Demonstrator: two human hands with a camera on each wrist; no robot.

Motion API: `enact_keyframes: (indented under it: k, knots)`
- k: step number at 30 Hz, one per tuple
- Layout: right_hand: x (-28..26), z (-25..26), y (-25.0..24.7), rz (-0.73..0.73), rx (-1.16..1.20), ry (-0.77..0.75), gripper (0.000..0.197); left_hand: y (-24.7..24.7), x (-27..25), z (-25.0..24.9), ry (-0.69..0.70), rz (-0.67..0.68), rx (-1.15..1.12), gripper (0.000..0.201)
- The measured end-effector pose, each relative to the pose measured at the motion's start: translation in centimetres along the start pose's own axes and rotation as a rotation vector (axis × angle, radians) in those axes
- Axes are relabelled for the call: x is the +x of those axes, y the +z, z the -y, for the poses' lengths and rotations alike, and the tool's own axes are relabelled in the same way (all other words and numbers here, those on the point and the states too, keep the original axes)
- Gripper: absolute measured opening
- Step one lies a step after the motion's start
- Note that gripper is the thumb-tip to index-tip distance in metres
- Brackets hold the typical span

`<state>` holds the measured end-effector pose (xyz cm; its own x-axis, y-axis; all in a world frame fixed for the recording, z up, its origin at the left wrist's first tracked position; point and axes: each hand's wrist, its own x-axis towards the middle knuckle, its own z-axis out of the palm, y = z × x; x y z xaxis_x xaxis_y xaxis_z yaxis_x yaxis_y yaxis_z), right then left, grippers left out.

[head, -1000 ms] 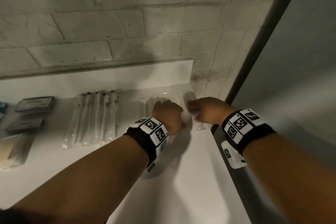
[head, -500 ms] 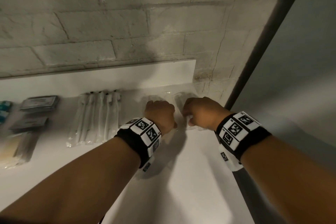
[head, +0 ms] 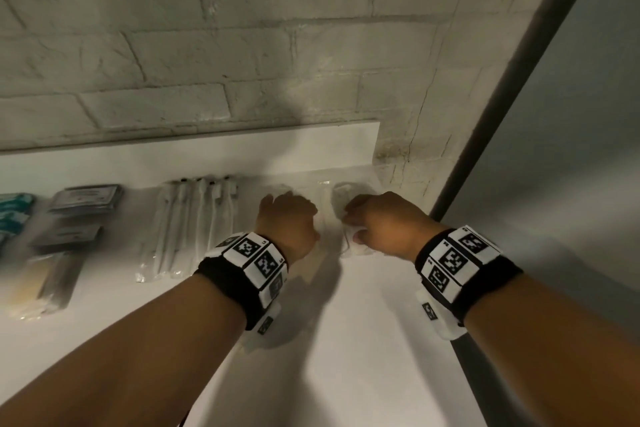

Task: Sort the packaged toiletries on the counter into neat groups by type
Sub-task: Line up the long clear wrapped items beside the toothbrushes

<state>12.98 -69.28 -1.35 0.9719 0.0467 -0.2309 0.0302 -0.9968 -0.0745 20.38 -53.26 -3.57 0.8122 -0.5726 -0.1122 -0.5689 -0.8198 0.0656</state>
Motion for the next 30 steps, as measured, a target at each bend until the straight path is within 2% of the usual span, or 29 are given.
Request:
enact_keyframes:
  k: [4,8,18,22,25,30]
  knots:
    - [0.5,1.5,0.4,0.046,-0.055,-0.092,0.04,0.1,-0.5,0.7,-0.028,0.097,0.045,0.059]
    - [1.2,2.2,1.1,0.052,-0.057,-0.075,0.032,0.6,-0.7,0.6,-0.033,0.08,0.015,0.059]
    - [1.7,1.9,1.6,0.029,-0.001,-0.058,0.044,0.7,-0.8,1.2,0.009,0.02,-0.03,0.052]
    - [1.6,2.8,1.2,-0.012,-0.04,-0.134,0.047,0.7,-1.6,3.3,-0.011,-0.019,-0.048,0.047]
    - [2.0,4.1,1.5,0.04,-0.099,-0.193,0.044,1.1,-2.4,4.1,-0.015,0.032,0.004,0.041]
    - [2.2,4.9,1.9,0.078,-0.11,-0.178,0.04,1.4,-2.9,4.1,-0.009,-0.001,0.013,0.037]
